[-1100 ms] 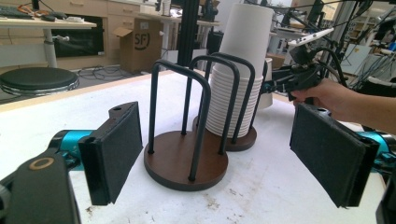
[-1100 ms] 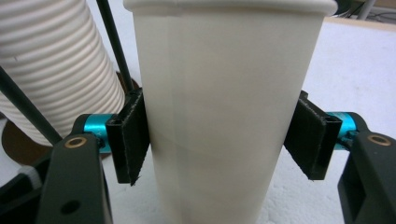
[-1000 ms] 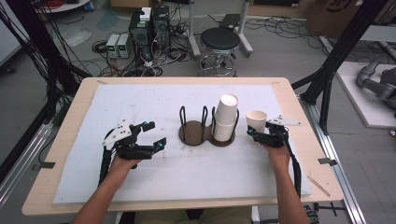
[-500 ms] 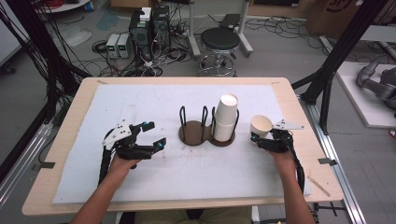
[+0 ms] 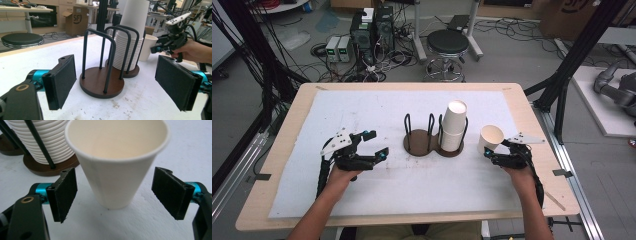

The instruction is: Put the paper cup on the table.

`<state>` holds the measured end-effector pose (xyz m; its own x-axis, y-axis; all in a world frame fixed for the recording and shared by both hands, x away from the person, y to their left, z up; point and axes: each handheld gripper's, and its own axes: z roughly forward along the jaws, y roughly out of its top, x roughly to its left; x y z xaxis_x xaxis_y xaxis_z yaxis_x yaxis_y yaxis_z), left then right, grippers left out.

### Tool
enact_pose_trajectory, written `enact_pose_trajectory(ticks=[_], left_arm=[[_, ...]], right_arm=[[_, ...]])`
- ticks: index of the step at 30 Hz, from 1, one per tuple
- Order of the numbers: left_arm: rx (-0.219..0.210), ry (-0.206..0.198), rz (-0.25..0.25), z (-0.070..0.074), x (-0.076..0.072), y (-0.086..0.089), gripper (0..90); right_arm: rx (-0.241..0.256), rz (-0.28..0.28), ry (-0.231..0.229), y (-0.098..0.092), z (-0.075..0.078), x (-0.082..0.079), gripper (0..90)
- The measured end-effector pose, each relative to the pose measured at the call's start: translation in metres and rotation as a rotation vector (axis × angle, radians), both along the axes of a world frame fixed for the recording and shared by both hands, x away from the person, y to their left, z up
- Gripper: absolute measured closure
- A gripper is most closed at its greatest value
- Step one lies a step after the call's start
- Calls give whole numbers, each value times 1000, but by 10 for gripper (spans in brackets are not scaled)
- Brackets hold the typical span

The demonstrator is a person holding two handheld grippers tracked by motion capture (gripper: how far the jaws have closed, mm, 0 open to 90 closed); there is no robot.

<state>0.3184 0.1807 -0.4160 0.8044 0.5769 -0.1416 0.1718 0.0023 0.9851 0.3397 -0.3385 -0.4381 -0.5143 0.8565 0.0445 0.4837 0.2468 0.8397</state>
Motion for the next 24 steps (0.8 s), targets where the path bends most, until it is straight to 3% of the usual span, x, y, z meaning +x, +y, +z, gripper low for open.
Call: enact_pose_trajectory(ticks=[11,13,17,24], left_arm=[[-19,3,-1,1,0,3,166],[-16,-4,-4,1,0,4,166],[-28,-8,-1,2,-1,5,159],[-5,-9,-10,0,-2,4,159]], right_arm=[[54,29,-84,-14,22,-47,210],[46,43,-97,-13,24,-54,210],[61,67,-119,-8,30,-62,211],[104,118,-189,1,47,-70,213]])
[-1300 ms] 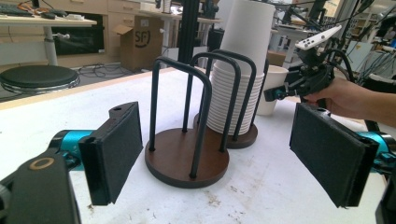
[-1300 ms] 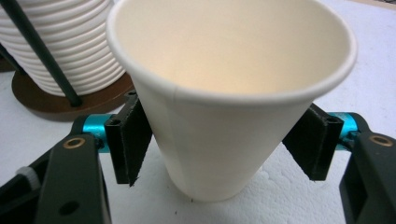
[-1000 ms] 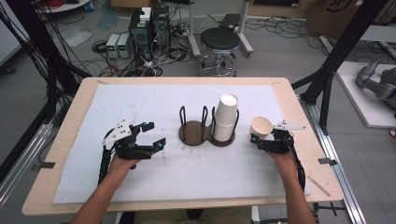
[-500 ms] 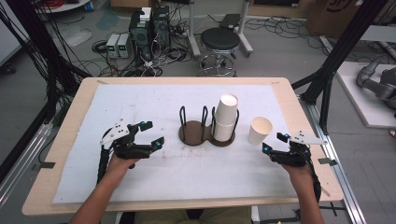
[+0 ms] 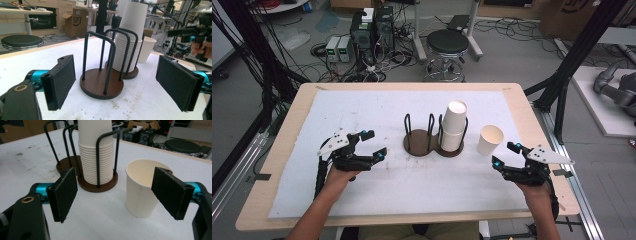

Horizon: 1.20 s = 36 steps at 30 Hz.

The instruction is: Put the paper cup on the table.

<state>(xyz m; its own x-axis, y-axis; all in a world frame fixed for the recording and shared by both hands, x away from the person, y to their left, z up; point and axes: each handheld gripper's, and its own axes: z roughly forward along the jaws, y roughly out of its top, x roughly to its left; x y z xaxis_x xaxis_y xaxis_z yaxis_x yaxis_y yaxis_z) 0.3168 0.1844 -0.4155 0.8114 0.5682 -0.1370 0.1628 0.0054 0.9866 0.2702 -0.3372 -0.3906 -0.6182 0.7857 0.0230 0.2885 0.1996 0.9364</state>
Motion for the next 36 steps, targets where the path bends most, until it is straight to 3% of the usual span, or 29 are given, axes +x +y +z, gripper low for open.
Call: enact_pose_trajectory(ticks=[14,25,36], left_arm=[[8,-21,12,2,-5,4,160],[10,-28,10,2,-7,4,160],[11,-24,8,2,-8,3,160]], right_arm=[[-58,41,-38,15,8,-11,213],[-59,53,-49,21,10,-15,213],[-85,62,-33,23,5,-12,213]])
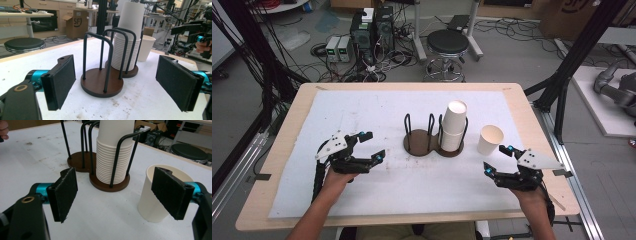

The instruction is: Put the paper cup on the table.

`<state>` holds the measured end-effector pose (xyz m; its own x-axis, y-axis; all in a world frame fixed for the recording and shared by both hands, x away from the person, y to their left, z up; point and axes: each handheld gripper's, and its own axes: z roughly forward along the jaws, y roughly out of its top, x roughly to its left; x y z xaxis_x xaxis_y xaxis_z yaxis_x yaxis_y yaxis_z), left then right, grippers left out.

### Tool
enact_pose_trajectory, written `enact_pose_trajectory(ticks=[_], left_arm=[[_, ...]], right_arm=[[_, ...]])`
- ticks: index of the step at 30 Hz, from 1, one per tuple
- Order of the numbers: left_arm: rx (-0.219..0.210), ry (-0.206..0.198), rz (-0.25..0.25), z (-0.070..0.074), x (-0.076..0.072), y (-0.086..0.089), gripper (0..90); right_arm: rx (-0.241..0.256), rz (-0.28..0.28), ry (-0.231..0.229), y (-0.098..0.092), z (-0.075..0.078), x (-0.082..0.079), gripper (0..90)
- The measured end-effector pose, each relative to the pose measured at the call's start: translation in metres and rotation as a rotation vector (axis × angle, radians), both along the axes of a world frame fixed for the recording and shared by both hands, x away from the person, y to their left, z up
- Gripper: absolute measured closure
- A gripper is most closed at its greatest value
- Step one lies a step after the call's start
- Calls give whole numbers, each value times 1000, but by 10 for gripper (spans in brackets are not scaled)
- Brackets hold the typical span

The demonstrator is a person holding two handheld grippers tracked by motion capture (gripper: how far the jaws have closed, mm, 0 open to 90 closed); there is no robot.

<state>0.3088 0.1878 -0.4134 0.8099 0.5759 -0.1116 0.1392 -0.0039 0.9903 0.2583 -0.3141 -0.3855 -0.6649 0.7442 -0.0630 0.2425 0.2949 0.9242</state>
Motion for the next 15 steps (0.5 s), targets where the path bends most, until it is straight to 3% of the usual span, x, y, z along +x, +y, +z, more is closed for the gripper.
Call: enact_pose_trajectory(ticks=[15], left_arm=[[-8,-2,7,0,1,1,160]], right_arm=[[5,-1,-5,-1,2,-1,214]])
